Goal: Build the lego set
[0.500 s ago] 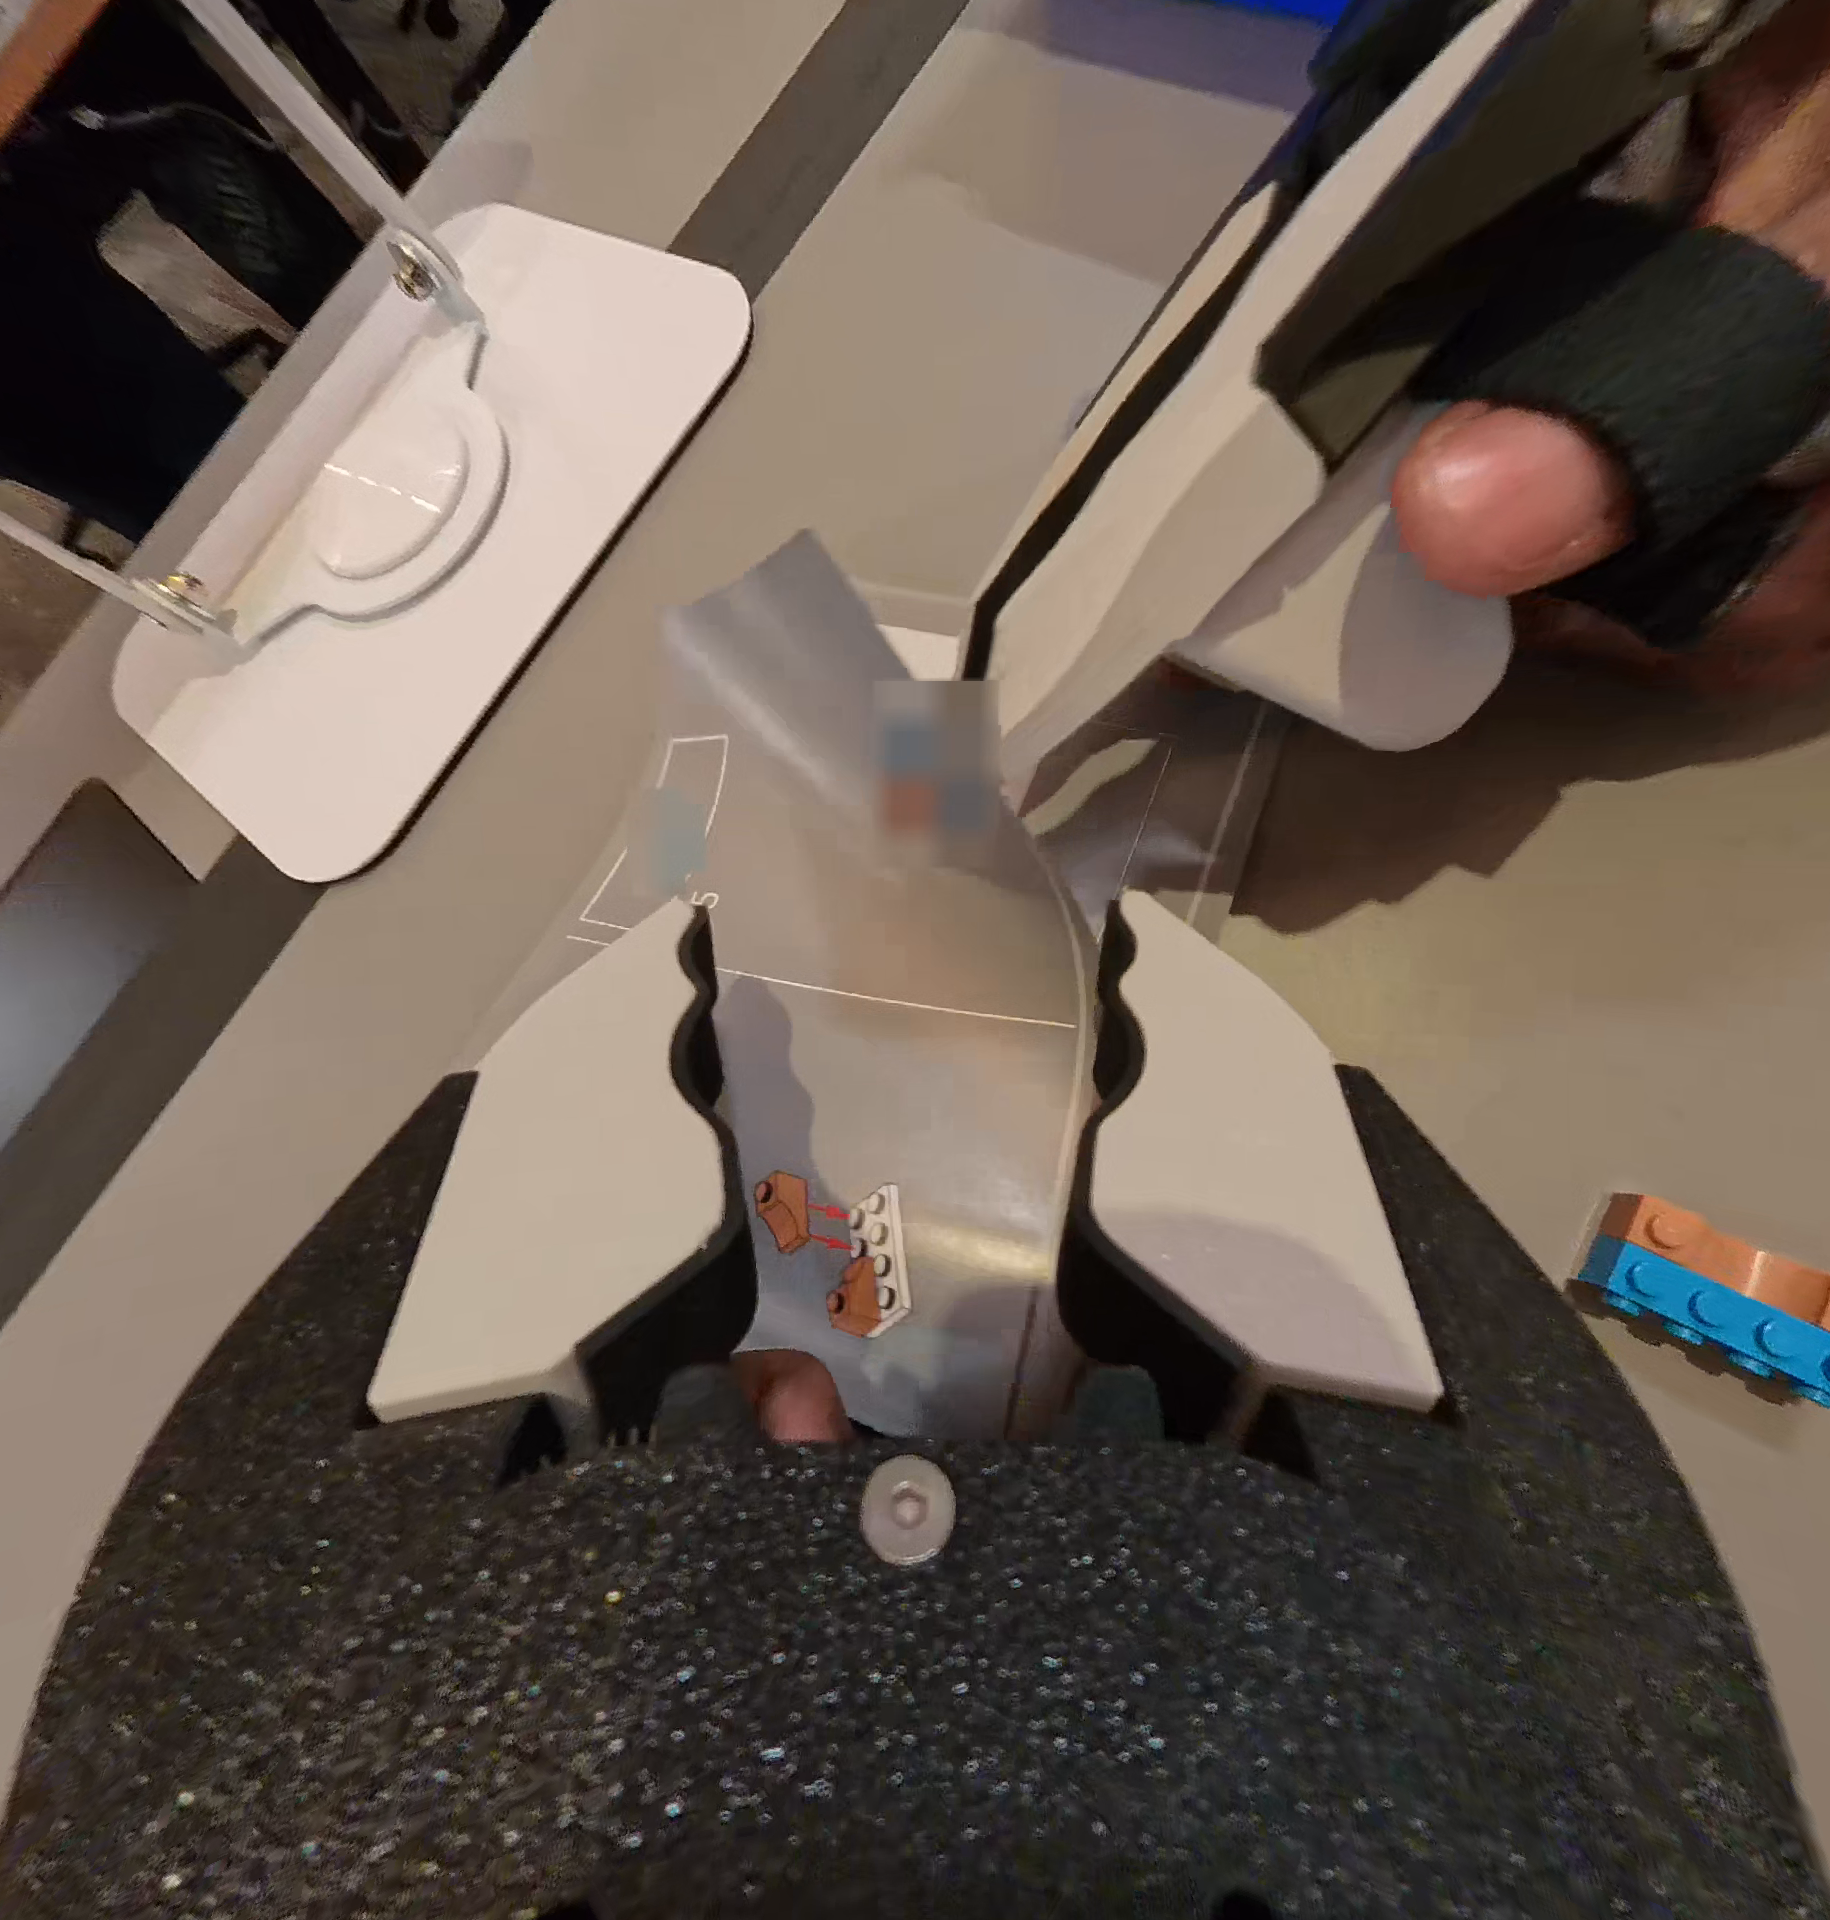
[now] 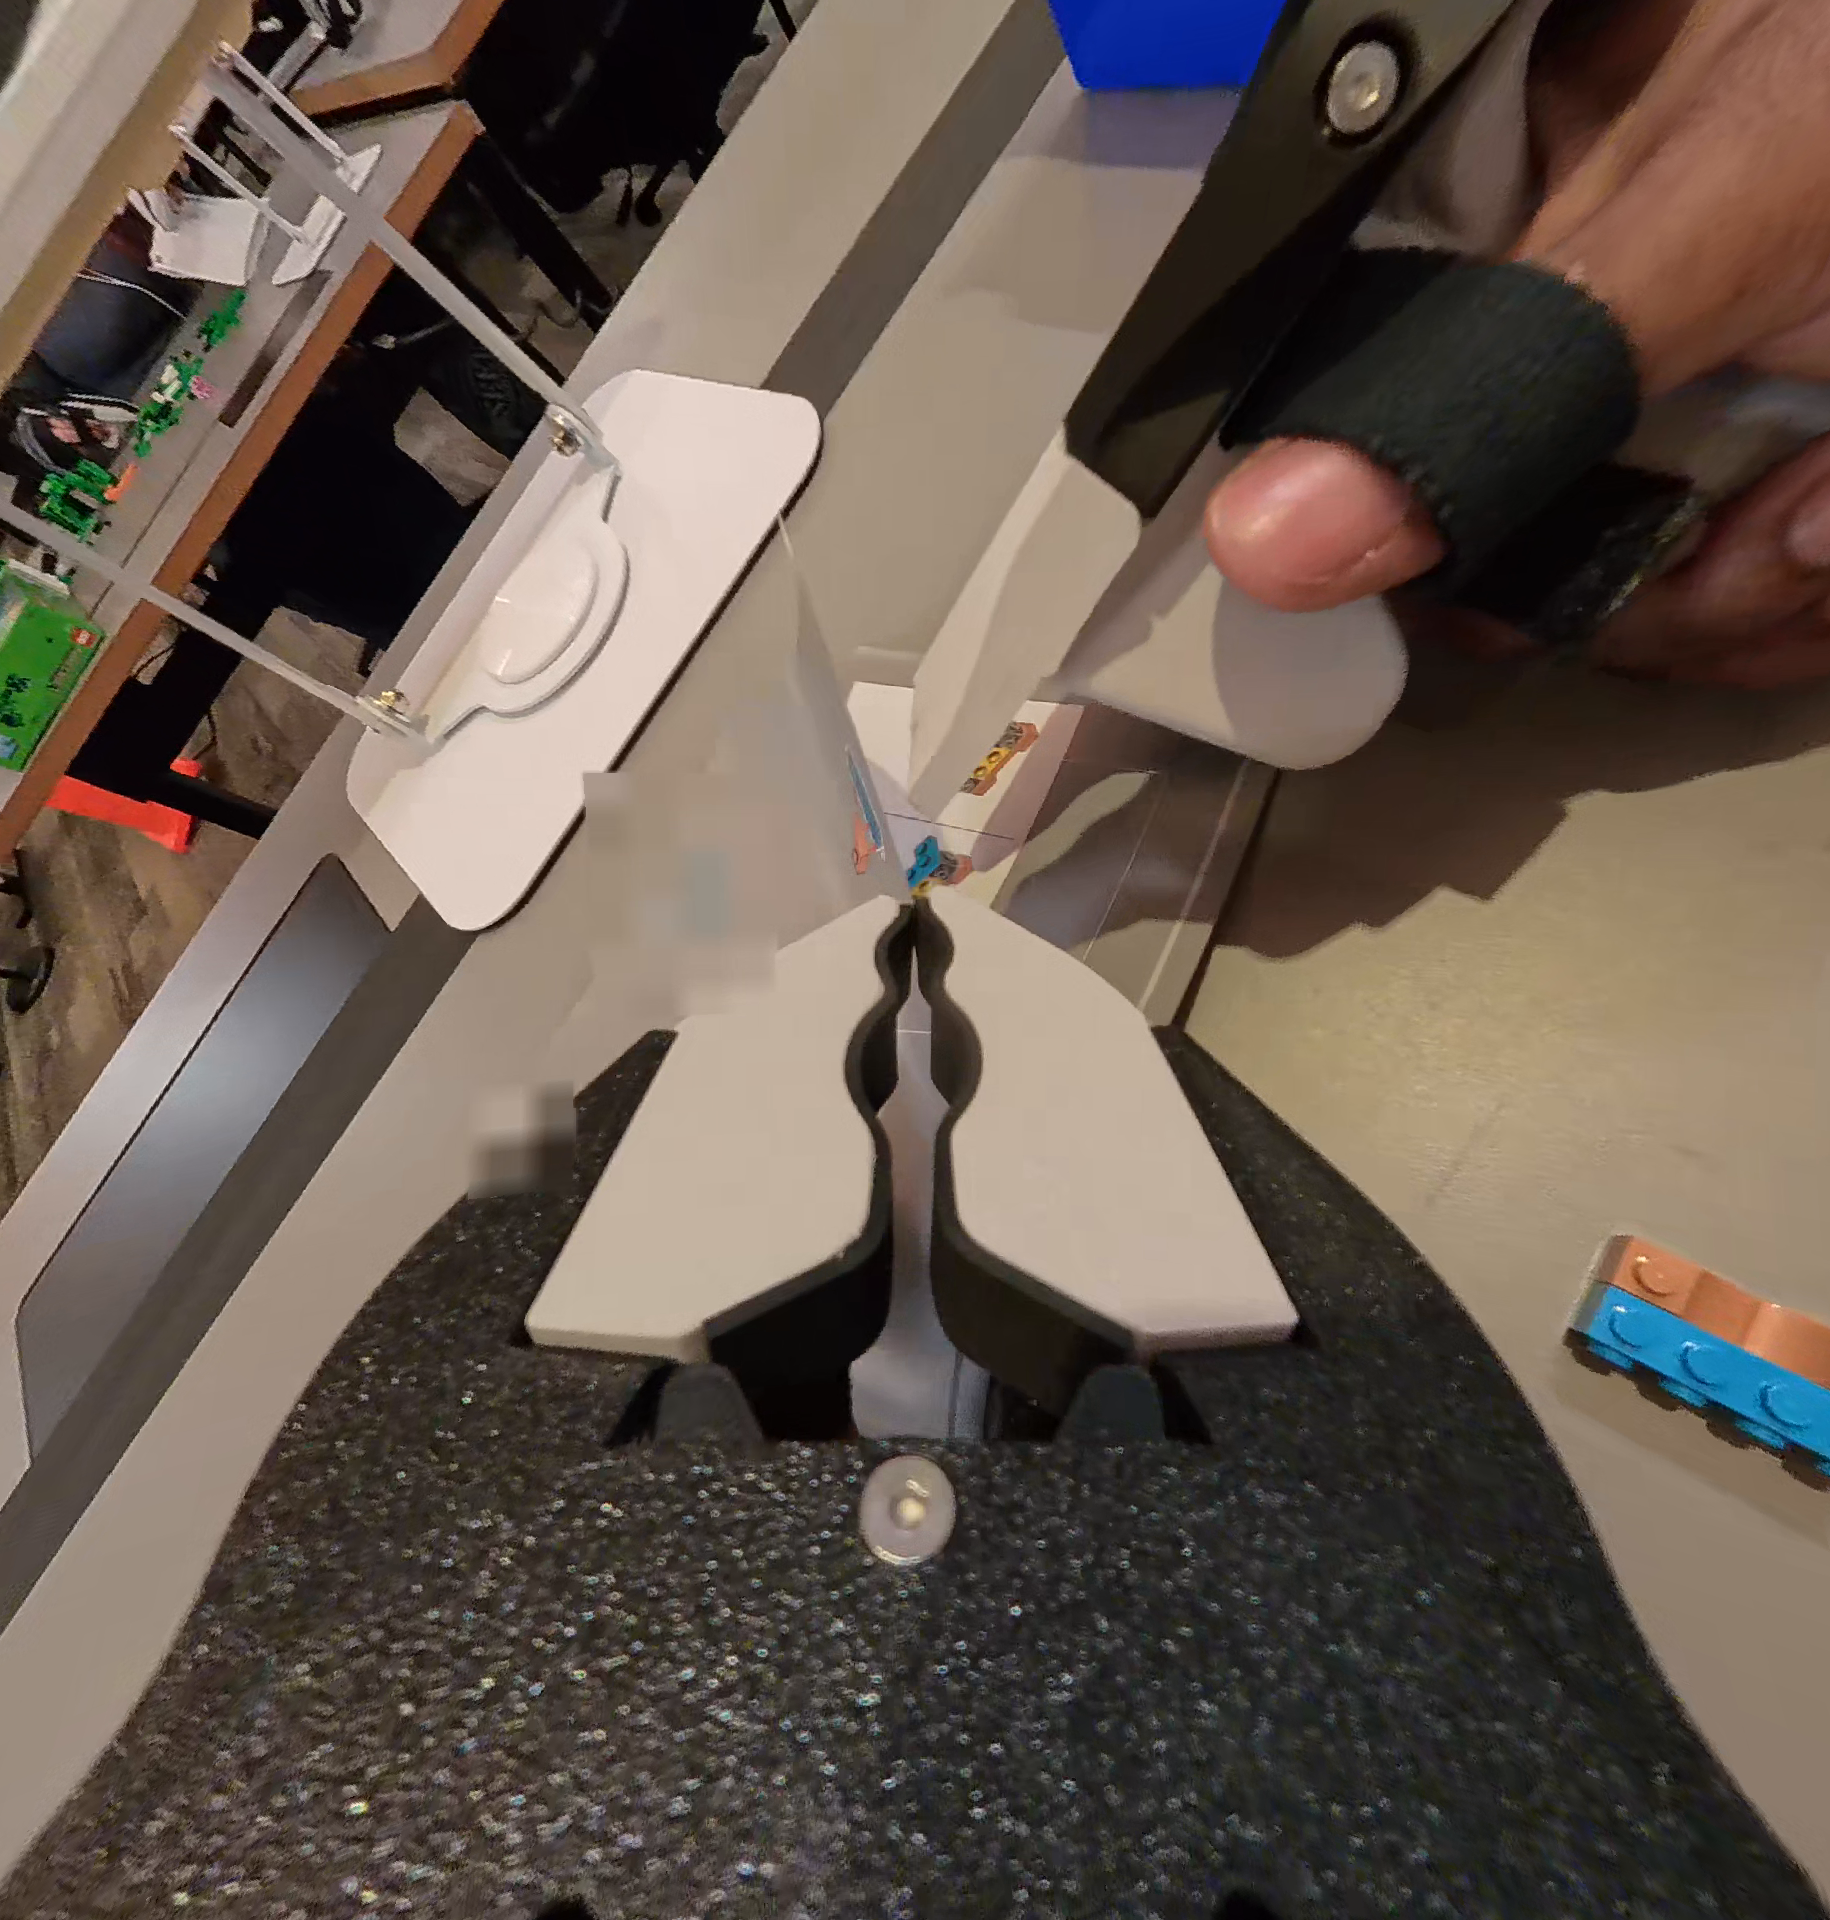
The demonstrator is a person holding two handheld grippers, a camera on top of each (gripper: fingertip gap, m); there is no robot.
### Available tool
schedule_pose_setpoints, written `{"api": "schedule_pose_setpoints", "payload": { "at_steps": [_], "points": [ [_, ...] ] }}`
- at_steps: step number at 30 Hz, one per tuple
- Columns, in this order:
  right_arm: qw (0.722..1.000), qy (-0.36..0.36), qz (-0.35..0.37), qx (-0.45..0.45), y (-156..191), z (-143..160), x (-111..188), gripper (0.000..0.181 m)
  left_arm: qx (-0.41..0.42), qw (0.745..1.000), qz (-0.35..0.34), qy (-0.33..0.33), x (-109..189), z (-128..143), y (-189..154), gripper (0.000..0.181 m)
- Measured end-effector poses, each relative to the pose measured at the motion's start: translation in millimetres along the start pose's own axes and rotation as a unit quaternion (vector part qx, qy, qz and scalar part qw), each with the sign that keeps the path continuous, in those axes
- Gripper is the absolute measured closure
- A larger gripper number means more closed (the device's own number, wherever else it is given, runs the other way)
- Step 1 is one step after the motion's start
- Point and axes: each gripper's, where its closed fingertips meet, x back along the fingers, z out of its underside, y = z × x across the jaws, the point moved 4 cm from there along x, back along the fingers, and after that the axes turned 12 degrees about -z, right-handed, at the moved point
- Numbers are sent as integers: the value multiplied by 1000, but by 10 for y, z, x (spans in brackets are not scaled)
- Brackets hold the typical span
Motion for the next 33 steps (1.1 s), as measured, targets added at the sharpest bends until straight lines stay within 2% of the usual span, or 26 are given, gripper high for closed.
{"api": "schedule_pose_setpoints", "payload": {
  "at_steps": [6, 10, 14, 17, 23, 27, 33],
  "points": [
    [1000, -22, -7, 2, 19, -42, 23, 141, -4, 998, -46, -38, 63, -51, 103, 181],
    [996, -68, -56, -1, 105, -122, 60, 130, -35, 994, -77, -74, 136, -57, 112, 181],
    [985, -125, -117, -9, 206, -209, 106, 126, -34, 992, -87, -89, 207, -16, 106, 181],
    [986, -132, -99, 20, 231, -216, 79, 123, -25, 991, -85, -96, 235, -24, 92, 181],
    [989, -114, -16, 91, 218, -194, -43, 118, -24, 987, -104, -118, 273, -75, 99, 181],
    [988, -104, -39, 104, 253, -197, -77, 117, -29, 986, -110, -120, 264, -71, 92, 181],
    [989, -110, -73, 71, 234, -218, -44, 112, -40, 984, -122, -123, 266, -78, 102, 181]
  ]
}}
